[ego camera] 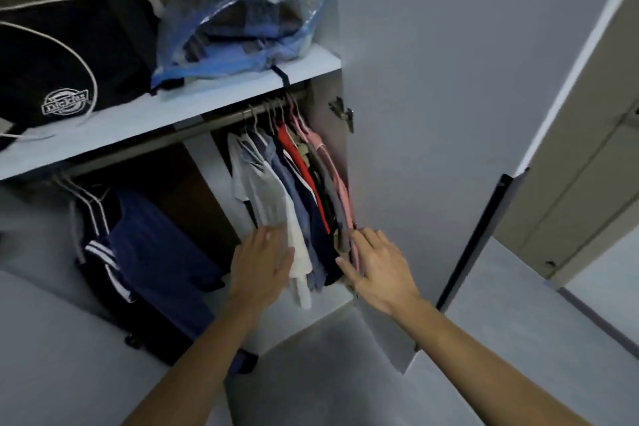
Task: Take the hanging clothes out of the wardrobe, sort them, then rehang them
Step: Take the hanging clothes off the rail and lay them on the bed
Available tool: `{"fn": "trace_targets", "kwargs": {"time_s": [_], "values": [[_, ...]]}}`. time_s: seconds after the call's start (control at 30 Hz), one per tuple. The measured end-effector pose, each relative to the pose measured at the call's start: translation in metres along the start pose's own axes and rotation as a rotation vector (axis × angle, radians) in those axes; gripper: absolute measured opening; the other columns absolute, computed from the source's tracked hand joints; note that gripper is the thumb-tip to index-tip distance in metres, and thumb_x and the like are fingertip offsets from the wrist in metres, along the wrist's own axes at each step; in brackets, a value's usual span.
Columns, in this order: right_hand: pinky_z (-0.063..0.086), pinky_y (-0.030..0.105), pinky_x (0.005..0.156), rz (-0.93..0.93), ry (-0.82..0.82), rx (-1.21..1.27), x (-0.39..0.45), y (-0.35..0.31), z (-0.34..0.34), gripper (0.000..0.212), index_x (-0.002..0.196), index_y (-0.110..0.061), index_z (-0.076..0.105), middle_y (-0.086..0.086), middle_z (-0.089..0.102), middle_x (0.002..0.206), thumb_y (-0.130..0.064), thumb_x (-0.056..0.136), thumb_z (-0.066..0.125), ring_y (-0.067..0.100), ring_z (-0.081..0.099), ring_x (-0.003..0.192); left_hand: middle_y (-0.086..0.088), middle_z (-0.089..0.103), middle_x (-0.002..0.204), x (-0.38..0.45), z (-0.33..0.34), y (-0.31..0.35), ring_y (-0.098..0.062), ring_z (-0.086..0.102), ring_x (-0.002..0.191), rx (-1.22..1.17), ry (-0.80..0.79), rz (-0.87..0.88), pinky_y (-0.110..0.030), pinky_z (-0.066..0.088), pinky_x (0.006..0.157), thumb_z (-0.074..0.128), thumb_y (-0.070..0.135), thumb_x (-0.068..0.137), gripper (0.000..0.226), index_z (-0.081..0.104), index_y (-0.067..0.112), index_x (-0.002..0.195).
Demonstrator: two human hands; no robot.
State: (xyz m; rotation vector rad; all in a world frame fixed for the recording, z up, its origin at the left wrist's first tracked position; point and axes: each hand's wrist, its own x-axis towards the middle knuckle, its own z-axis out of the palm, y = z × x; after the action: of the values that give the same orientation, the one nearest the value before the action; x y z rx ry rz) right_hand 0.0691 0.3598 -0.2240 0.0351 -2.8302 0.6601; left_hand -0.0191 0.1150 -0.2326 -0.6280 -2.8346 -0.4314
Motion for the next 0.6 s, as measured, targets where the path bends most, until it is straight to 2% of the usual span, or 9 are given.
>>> {"fn": "trace_targets", "kwargs": {"time_s": [0.17,0.27,0.37,0.47,0.6], "values": [[0.050,0.041,0.096,-0.058,-0.050,0.048,0.071,-0.009,0.017,0.058,0.149,-0.024,0.047,-0.003,0.057,0.135,-0.057,0.102,0.045,0.022,0.053,0.121,-0.007,0.063,0.124,0.037,-0.006,-0.045,-0.029,0.059,0.109,0.026,0.038,-0.093,-0.043,0.052,0.080,0.031,0.051,0.100,0.062,0.054,0.017,0.146],[0.050,0.039,0.096,-0.081,-0.052,0.024,0.109,-0.016,0.029,0.057,0.149,-0.023,0.047,-0.003,0.057,0.135,-0.056,0.103,0.046,0.021,0.053,0.122,-0.009,0.060,0.134,0.074,-0.003,-0.074,-0.029,0.056,0.116,0.025,0.020,-0.129,-0.046,0.051,0.088,0.021,0.057,0.101,0.071,0.049,0.015,0.151],[0.049,0.038,0.097,-0.097,-0.044,-0.011,0.147,-0.022,0.048,0.057,0.149,-0.022,0.048,-0.002,0.058,0.133,-0.056,0.103,0.046,0.021,0.054,0.119,-0.011,0.058,0.141,0.119,0.013,-0.105,-0.031,0.056,0.123,-0.027,0.041,-0.131,-0.049,0.053,0.093,0.024,0.063,0.102,0.074,0.048,0.014,0.152],[0.048,0.040,0.094,-0.095,-0.034,-0.046,0.185,-0.030,0.071,0.055,0.148,-0.021,0.047,-0.001,0.058,0.131,-0.054,0.103,0.046,0.023,0.056,0.113,-0.012,0.048,0.153,0.174,0.031,-0.134,-0.032,0.048,0.136,-0.037,-0.004,-0.126,-0.050,0.048,0.103,0.020,0.071,0.100,0.080,0.040,0.017,0.156],[0.047,0.041,0.087,-0.068,-0.007,-0.060,0.236,-0.044,0.106,0.049,0.143,-0.021,0.048,0.001,0.059,0.130,-0.051,0.104,0.048,0.025,0.057,0.113,-0.013,0.038,0.161,0.245,0.052,-0.167,-0.033,0.040,0.145,-0.049,0.014,-0.114,-0.049,0.043,0.108,0.034,0.069,0.102,0.079,0.034,0.014,0.159]]}}
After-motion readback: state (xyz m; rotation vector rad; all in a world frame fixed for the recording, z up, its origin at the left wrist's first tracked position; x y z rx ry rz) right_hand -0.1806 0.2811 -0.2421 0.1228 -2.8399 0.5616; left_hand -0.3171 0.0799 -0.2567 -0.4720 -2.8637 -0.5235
